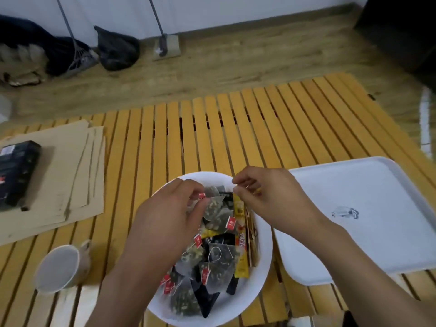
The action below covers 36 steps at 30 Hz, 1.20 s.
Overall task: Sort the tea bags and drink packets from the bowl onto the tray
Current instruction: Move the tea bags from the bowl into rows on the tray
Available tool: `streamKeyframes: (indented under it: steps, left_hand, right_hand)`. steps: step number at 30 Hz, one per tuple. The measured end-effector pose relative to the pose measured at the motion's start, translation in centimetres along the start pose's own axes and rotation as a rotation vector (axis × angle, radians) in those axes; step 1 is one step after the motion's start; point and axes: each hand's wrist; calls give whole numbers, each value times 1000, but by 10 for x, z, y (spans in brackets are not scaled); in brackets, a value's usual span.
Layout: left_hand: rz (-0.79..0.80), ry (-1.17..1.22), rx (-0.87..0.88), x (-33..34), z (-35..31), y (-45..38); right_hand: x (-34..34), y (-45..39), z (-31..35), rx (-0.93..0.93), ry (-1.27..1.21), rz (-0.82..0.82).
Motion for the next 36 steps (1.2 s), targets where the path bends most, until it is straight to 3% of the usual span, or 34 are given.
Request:
streamKeyframes:
  steps: [7, 15, 19, 23, 26, 30, 36]
  left_hand:
    - [-71, -65, 1, 1, -3, 47]
    - [-158, 88, -49, 6, -6, 50]
    - [-217, 195, -2, 8, -16, 37]
    - [-242, 403, 17, 7, -15, 27]
    - [-247, 505, 15, 11, -13, 24]
    - [-257, 504, 13, 17, -10, 18]
    - [-302, 566, 29, 23, -12, 15]
  right_hand:
    - [7, 42, 0, -91, -97, -54]
    - [23, 56, 18, -89, 59, -56]
    - [2, 52, 6, -67, -135, -133]
    - [-35, 46, -27, 70, -225, -268]
    - [-40, 41, -63, 211, -150, -308]
    - [-20, 31, -87, 327, -11, -247]
    - [-2, 18, -89, 244, 10, -143]
Point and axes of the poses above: each hand's wrist, its own y-axis away from the middle knuckle, its own x-axis out of the palm, z = x × y, and after that the axes turned 14 degrees about y, right-handed
